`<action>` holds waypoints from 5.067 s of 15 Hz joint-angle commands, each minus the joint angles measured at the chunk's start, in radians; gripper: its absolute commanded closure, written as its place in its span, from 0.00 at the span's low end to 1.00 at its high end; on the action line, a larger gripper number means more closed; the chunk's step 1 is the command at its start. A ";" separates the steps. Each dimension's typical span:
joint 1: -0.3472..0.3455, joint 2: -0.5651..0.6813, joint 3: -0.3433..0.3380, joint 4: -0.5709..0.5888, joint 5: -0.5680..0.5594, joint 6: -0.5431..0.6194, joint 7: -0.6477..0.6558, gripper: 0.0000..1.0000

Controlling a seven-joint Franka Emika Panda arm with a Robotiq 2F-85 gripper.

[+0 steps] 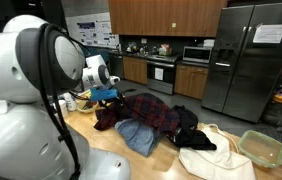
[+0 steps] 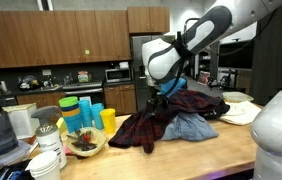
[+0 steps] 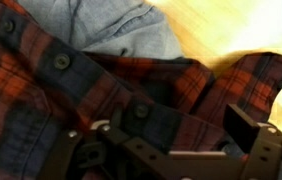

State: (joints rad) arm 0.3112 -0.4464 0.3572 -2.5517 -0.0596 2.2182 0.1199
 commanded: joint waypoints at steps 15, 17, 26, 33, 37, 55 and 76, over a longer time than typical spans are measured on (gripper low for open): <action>-0.114 0.006 0.067 -0.021 -0.136 0.266 0.270 0.93; -0.112 -0.014 0.060 -0.005 -0.127 0.254 0.265 1.00; -0.162 -0.038 0.124 0.253 -0.234 0.208 0.267 0.97; -0.187 0.074 0.212 0.450 -0.357 0.109 0.282 0.97; -0.173 0.097 0.223 0.505 -0.404 0.081 0.279 0.97; -0.162 0.004 0.168 0.545 -0.410 0.076 0.304 0.97; -0.325 -0.195 -0.064 0.451 -0.355 0.061 0.343 0.97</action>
State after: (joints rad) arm 0.0184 -0.5760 0.3338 -2.0774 -0.4368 2.2858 0.4618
